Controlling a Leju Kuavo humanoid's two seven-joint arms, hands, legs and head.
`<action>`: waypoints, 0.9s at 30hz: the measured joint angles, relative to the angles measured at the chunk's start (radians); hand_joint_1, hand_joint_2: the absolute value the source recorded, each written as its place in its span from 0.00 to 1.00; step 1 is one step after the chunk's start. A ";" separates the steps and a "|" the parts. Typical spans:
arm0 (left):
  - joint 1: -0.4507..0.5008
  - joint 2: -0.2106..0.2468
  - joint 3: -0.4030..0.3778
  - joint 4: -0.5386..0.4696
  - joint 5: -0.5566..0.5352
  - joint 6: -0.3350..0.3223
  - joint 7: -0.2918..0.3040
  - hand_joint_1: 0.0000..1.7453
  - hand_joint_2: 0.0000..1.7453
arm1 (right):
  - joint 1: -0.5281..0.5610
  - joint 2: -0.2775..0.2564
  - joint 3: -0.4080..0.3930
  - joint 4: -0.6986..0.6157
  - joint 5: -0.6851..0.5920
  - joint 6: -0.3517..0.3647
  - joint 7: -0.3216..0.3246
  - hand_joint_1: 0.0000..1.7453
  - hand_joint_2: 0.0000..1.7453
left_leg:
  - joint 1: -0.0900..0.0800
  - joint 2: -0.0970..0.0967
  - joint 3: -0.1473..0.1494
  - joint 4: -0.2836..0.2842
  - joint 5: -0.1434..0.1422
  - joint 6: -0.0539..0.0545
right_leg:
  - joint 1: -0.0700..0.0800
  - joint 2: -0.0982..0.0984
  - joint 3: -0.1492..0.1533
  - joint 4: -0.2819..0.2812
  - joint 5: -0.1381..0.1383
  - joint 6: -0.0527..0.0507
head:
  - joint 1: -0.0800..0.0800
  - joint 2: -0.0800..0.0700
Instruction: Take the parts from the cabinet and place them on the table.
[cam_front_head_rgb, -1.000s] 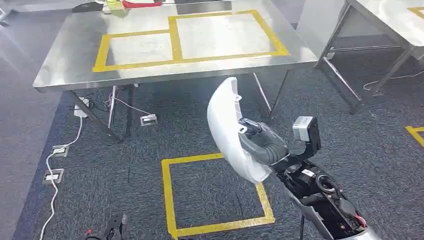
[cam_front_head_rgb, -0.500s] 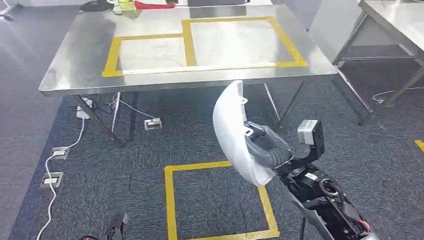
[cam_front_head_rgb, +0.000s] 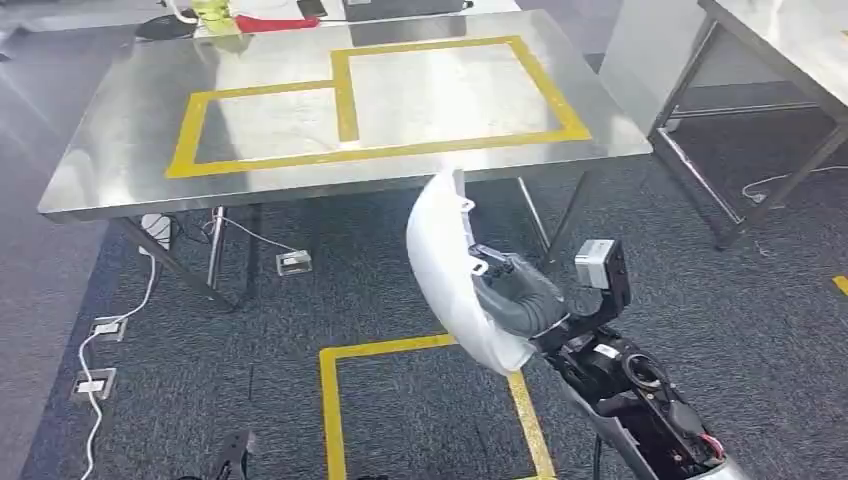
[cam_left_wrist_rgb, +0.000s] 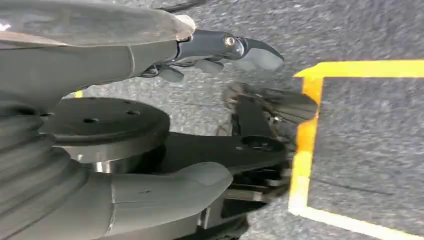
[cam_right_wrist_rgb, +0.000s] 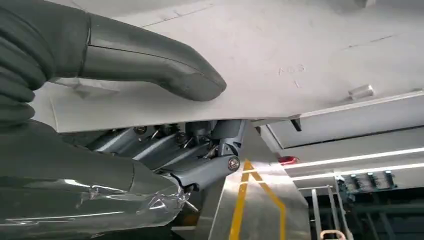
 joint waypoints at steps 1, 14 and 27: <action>0.000 0.002 0.000 0.000 0.000 0.000 0.000 0.00 1.00 | 0.000 0.003 0.000 0.000 0.000 0.000 0.000 1.00 1.00 | -0.006 0.002 0.030 -0.087 0.062 0.013 | 0.000 -0.001 0.007 -0.001 -0.009 0.002 | -0.002 0.000; 0.002 0.001 0.000 0.000 -0.004 0.002 0.000 0.00 1.00 | -0.011 0.006 0.014 0.016 0.006 0.036 0.018 1.00 1.00 | 0.000 -0.004 0.127 -0.137 0.006 0.034 | -0.015 -0.005 -0.140 0.242 -0.084 0.063 | 0.022 0.000; -0.008 -0.002 0.000 0.000 -0.020 0.000 0.012 0.00 1.00 | -0.017 0.010 0.027 0.034 -0.002 0.065 0.027 1.00 1.00 | 0.003 0.001 -0.058 0.206 -0.135 -0.022 | -0.012 -0.003 -0.025 0.006 0.007 0.004 | 0.008 0.000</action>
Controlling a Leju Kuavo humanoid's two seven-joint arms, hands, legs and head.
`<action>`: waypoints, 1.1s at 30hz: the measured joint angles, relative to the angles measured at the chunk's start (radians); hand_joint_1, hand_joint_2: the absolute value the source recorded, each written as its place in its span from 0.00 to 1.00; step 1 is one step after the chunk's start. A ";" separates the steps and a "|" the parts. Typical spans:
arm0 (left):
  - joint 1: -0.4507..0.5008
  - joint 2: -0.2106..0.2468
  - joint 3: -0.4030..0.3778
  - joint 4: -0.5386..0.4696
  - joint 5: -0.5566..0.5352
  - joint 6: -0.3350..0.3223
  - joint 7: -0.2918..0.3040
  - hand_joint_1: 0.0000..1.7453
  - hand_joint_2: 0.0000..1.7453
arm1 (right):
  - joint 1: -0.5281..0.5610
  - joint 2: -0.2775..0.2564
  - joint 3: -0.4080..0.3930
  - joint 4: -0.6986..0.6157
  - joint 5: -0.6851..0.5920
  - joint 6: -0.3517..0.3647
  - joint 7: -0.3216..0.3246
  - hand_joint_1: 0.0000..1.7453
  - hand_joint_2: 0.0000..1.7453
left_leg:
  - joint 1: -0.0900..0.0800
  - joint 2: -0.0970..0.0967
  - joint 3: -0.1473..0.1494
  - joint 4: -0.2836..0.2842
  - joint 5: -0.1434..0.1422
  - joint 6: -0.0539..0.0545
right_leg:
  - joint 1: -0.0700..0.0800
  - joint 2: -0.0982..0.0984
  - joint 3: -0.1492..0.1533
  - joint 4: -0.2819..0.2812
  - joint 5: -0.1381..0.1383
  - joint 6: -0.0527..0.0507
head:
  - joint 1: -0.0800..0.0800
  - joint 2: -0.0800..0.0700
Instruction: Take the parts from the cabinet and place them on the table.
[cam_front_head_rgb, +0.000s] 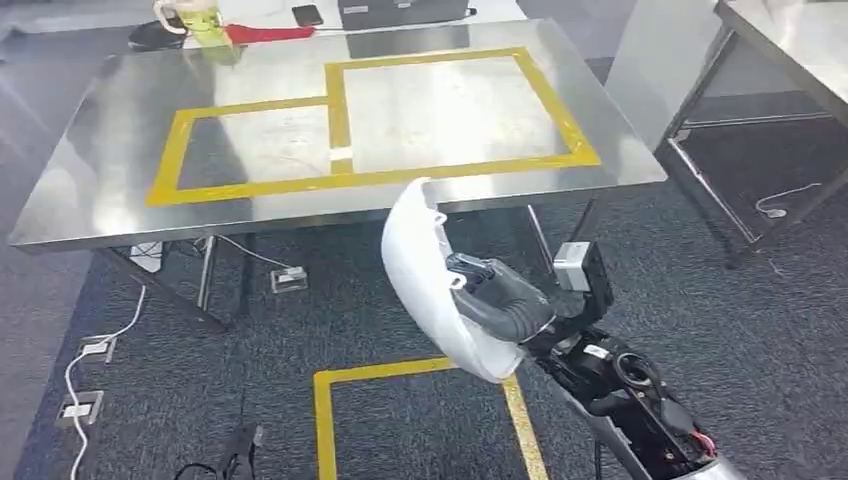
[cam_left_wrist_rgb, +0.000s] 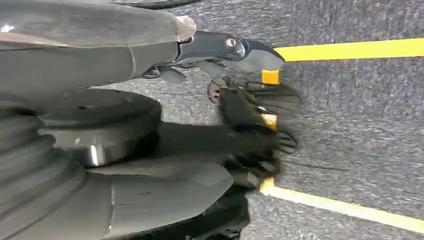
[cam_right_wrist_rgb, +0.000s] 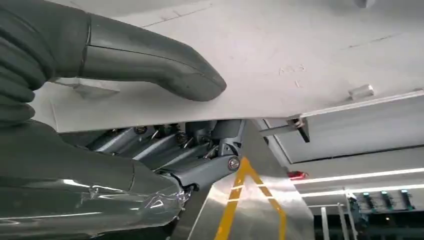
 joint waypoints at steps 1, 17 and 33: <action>0.002 0.000 0.000 0.000 0.000 0.000 0.000 0.00 1.00 | 0.000 0.000 0.000 0.002 0.000 0.000 0.000 1.00 1.00 | 0.000 0.000 -0.009 -0.012 0.013 0.002 | 0.000 0.002 0.009 0.000 -0.007 0.000 | -0.003 0.000; 0.003 0.001 0.000 0.000 0.000 0.001 0.000 0.00 1.00 | -0.001 0.002 0.012 0.011 0.000 0.002 0.000 1.00 1.00 | -0.003 -0.004 0.168 -0.337 0.140 0.060 | 0.005 -0.001 -0.129 0.289 -0.151 0.055 | 0.014 0.000; 0.002 0.001 0.000 0.000 0.000 0.001 0.002 0.00 1.00 | -0.005 0.004 0.018 0.015 0.000 0.002 0.000 1.00 1.00 | 0.003 0.000 0.027 -0.103 0.063 -0.001 | 0.004 0.003 0.017 -0.001 -0.017 0.004 | -0.004 0.000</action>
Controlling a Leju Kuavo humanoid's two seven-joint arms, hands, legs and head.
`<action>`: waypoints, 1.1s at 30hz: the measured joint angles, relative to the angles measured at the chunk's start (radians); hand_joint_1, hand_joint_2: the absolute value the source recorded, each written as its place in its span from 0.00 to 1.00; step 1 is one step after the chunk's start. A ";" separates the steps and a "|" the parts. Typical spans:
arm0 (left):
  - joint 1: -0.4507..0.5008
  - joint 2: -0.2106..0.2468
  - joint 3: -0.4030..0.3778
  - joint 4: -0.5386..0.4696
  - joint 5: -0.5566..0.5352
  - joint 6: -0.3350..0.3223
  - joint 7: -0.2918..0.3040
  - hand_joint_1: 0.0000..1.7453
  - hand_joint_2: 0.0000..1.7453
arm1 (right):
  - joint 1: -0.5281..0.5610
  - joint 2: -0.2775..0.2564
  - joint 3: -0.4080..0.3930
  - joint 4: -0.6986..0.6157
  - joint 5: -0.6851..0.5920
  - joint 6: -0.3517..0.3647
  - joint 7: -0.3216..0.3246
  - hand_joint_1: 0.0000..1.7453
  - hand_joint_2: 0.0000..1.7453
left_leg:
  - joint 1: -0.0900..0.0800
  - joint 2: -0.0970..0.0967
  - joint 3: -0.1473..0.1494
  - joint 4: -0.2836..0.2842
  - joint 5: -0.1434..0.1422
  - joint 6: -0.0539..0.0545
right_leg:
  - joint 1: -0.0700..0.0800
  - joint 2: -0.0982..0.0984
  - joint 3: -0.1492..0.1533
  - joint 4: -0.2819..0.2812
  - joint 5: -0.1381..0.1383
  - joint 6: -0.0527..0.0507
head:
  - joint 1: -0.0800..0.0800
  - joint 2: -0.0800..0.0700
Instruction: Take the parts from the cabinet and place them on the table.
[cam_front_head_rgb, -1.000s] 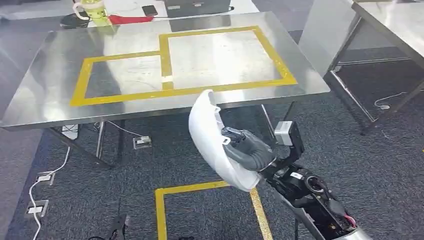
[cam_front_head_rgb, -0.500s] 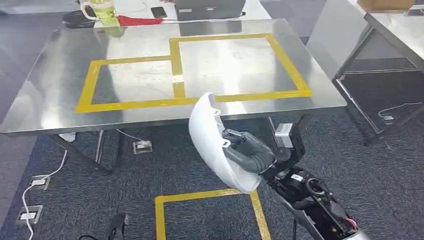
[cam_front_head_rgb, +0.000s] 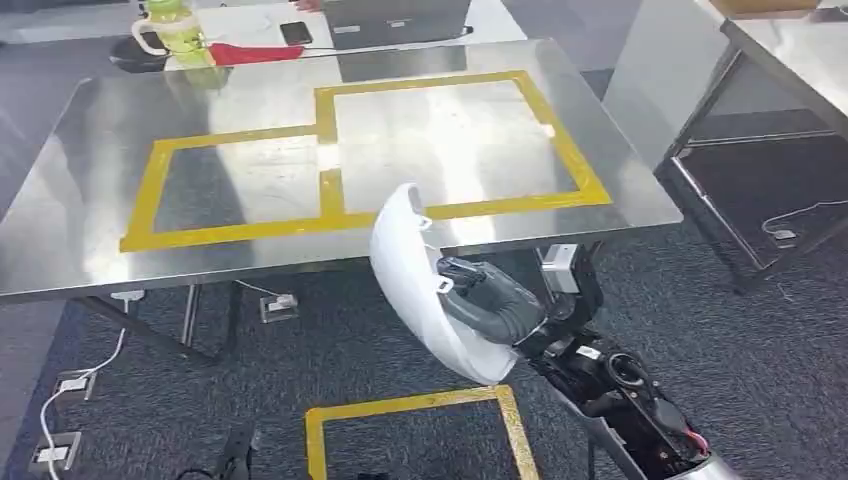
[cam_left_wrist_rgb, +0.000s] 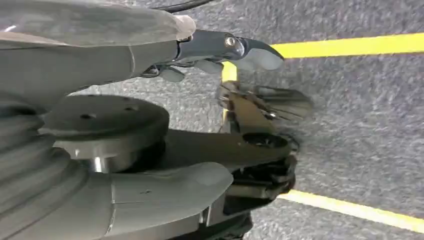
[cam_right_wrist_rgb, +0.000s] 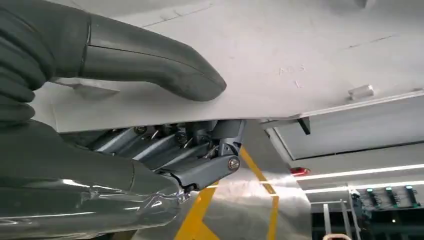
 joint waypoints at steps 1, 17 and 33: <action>-0.001 0.002 0.000 0.000 0.000 0.000 0.000 0.00 1.00 | 0.000 0.000 0.000 0.000 0.000 0.000 0.000 1.00 1.00 | 0.000 0.001 0.033 -0.096 0.065 0.005 | 0.000 0.000 0.014 0.000 -0.010 0.003 | -0.002 0.000; 0.000 0.000 0.000 0.000 0.000 0.000 0.000 0.00 1.00 | 0.000 0.000 0.004 0.002 0.000 0.000 0.000 1.00 1.00 | -0.006 -0.004 0.173 -0.227 0.048 0.051 | 0.001 -0.004 -0.081 0.079 0.042 0.040 | 0.023 0.000; 0.010 0.010 0.000 0.000 0.003 0.002 0.000 0.00 1.00 | -0.006 0.007 0.006 0.011 -0.007 0.011 0.009 1.00 1.00 | 0.003 0.004 0.069 -0.207 0.140 0.009 | 0.000 -0.002 0.020 -0.003 -0.020 0.012 | -0.002 0.000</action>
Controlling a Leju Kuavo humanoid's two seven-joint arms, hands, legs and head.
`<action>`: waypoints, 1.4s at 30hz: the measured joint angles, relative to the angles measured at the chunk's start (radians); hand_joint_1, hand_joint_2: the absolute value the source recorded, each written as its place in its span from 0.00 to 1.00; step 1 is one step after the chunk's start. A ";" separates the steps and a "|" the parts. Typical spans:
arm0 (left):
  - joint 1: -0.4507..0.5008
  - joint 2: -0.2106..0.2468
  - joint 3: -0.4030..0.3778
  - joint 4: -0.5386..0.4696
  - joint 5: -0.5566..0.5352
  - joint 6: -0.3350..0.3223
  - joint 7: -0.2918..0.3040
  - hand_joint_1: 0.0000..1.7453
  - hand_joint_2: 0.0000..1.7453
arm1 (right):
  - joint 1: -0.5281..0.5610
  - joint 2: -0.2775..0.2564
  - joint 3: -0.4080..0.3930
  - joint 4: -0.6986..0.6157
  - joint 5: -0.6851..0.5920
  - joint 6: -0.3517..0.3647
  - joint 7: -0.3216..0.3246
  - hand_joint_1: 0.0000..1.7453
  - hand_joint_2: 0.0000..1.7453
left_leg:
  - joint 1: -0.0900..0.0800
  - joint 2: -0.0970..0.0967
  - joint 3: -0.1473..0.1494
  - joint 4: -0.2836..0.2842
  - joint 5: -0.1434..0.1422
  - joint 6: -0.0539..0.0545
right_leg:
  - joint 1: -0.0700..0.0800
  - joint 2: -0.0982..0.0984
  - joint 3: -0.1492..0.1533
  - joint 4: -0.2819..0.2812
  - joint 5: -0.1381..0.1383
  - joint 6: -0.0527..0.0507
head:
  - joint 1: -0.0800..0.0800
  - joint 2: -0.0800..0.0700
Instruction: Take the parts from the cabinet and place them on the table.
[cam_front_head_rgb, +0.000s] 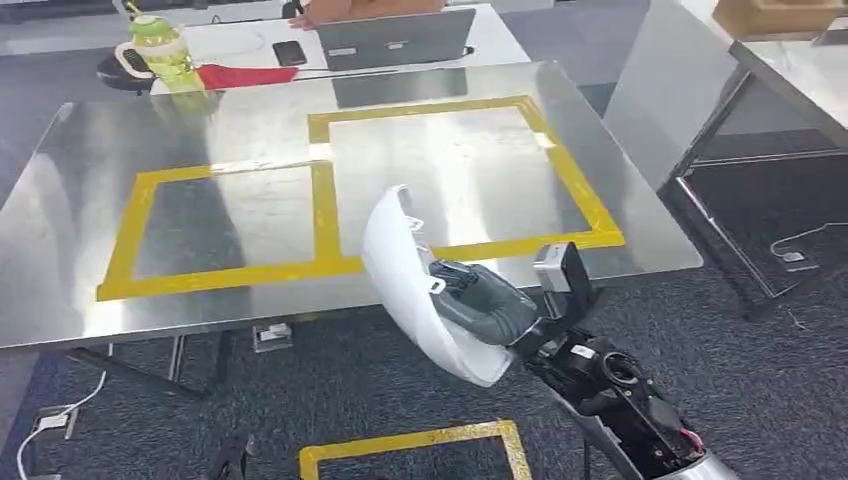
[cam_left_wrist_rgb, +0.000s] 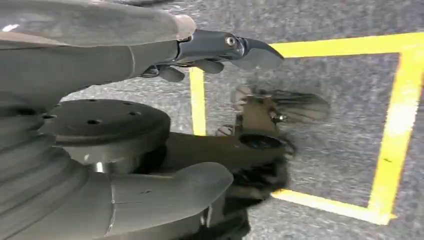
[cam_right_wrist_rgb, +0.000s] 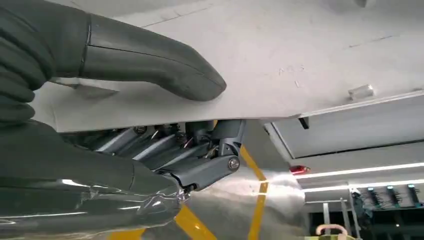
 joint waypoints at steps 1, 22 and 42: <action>-0.002 0.001 0.000 0.000 0.000 0.000 0.000 0.00 1.00 | -0.001 0.000 0.000 0.001 0.000 0.000 0.000 1.00 1.00 | -0.008 0.001 0.005 -0.012 -0.048 0.002 | 0.004 0.002 0.003 0.003 -0.004 0.006 | -0.002 0.000; 0.000 0.001 0.000 0.000 0.003 -0.004 -0.008 0.00 1.00 | -0.004 0.004 0.009 0.014 0.000 0.001 -0.009 1.00 1.00 | -0.013 -0.010 0.113 -0.013 -0.100 0.025 | 0.000 0.003 -0.063 0.013 0.049 0.020 | 0.021 0.000; 0.001 0.000 0.000 0.000 0.008 -0.006 0.001 0.00 1.00 | -0.005 0.005 0.012 0.014 0.000 0.001 -0.008 1.00 1.00 | -0.010 -0.007 0.119 -0.035 -0.104 0.014 | 0.007 0.003 -0.065 0.013 0.049 0.010 | 0.013 0.000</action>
